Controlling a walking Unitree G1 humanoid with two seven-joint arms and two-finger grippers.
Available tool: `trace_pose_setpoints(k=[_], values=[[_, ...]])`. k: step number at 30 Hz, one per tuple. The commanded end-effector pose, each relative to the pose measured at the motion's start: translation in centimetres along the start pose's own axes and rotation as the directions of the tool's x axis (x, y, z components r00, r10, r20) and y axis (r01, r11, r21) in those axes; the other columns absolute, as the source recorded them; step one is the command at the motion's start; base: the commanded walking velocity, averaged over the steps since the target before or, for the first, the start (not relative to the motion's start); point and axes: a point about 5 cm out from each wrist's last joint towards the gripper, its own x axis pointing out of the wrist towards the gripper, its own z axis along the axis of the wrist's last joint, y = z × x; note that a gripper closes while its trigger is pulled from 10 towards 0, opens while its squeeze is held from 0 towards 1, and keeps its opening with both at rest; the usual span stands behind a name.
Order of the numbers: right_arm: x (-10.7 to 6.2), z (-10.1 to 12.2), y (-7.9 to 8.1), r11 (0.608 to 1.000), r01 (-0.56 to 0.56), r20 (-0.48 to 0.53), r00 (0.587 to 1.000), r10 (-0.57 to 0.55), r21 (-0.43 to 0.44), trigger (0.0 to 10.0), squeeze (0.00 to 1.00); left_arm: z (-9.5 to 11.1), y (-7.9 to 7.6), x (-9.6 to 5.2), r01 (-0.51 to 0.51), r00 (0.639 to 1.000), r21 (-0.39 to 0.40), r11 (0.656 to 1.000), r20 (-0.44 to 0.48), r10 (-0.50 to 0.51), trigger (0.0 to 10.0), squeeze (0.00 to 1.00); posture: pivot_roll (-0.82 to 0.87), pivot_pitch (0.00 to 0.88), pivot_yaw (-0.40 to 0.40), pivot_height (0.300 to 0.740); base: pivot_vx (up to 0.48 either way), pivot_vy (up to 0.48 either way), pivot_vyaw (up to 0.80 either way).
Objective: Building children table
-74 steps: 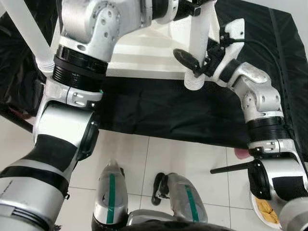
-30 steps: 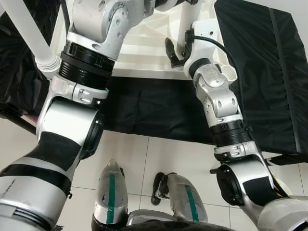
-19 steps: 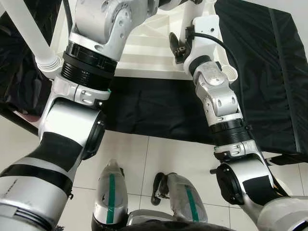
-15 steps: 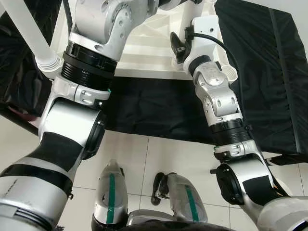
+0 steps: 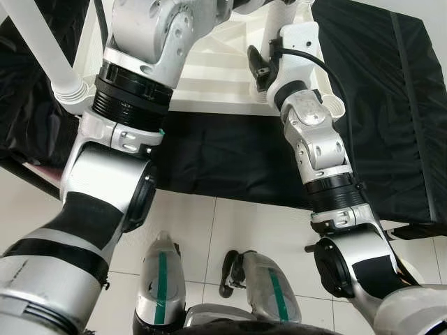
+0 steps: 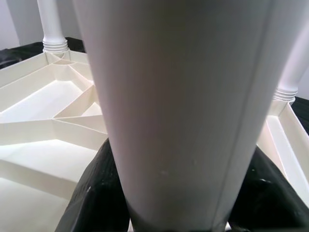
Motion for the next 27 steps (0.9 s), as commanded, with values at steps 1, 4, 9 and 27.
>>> trace_pose_setpoints(k=[1,4,9,27], values=[[0.1,0.7,-0.7,0.999,0.043,0.023,0.999,-0.043,0.009,10.0,0.00,0.9,-0.7,0.0,0.063,0.998,-0.020,0.998,0.031,-0.062,10.0,1.00,0.15,0.008,-0.081,0.740,0.000,0.000,0.00],[0.2,0.6,-1.1,0.997,0.076,0.013,0.997,-0.076,0.014,10.0,0.00,1.5,-0.7,-0.2,0.069,0.996,-0.032,0.997,0.052,-0.068,10.0,1.00,0.15,0.007,-0.084,0.740,0.000,0.000,0.00],[0.4,0.6,-1.7,0.994,0.107,0.004,0.994,-0.108,0.025,10.0,0.00,2.0,-0.5,-0.5,0.060,0.996,-0.053,0.997,0.066,-0.056,10.0,1.00,0.15,0.026,-0.085,0.740,0.000,0.000,0.00],[0.2,1.6,-5.5,0.970,0.225,0.036,0.973,-0.229,0.091,10.0,0.00,0.9,4.1,-4.3,-0.137,0.980,-0.299,0.944,0.098,0.173,10.0,0.00,0.13,0.059,-0.072,0.740,0.000,0.000,0.00]])
